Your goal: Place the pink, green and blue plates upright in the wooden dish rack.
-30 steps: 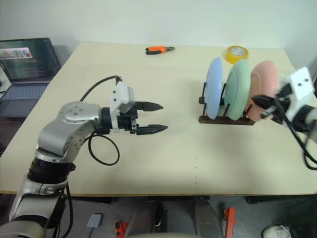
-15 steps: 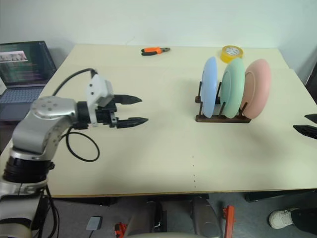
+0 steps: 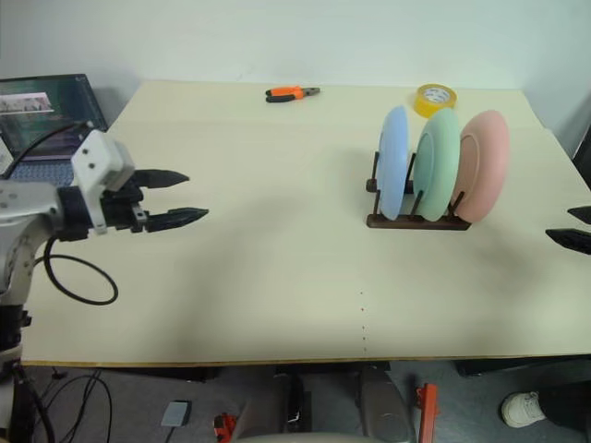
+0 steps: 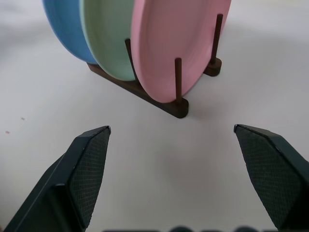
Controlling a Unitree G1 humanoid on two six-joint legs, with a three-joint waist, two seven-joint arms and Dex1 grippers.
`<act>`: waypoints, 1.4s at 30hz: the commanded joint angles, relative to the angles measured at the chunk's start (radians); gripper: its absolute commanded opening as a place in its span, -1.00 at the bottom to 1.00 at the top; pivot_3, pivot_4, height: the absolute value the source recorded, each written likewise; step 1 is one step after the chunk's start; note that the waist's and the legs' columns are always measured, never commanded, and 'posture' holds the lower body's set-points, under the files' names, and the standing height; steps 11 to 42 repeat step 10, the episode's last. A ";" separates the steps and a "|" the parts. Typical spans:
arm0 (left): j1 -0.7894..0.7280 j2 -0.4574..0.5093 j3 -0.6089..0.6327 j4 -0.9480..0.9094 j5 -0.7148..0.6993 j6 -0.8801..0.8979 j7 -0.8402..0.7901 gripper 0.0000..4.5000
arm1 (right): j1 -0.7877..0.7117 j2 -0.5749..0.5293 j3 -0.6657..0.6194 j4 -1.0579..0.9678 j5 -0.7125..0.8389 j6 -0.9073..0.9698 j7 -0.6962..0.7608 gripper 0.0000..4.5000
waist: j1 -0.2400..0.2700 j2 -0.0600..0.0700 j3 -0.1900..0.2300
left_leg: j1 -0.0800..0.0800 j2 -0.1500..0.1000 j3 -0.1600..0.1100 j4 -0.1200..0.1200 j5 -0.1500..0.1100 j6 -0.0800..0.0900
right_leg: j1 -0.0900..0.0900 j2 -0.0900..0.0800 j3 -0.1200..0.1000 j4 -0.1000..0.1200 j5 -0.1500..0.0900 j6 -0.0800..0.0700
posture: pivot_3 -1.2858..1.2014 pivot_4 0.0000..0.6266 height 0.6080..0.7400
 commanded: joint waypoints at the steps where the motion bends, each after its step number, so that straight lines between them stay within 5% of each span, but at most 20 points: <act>1: 0.024 0.033 0.062 -0.040 -0.013 0.005 -0.005 0.62 | -0.038 0.002 0.015 0.057 -0.031 -0.058 0.000 0.99 | 0.002 0.000 0.000 | 0.000 0.000 0.000 0.000 0.000 0.000 | 0.000 0.000 0.000 0.000 0.000 0.000 | 0.03 -0.52 1.00; 42: 0.098 0.060 0.128 -0.091 -0.043 0.040 -0.007 0.62 | -0.062 0.050 0.046 0.097 -0.061 -0.094 -0.032 0.99 | 0.003 0.000 0.000 | 0.000 0.000 0.001 0.000 0.000 0.000 | 0.000 -0.001 0.000 0.000 0.000 0.000 | 0.03 -0.52 1.00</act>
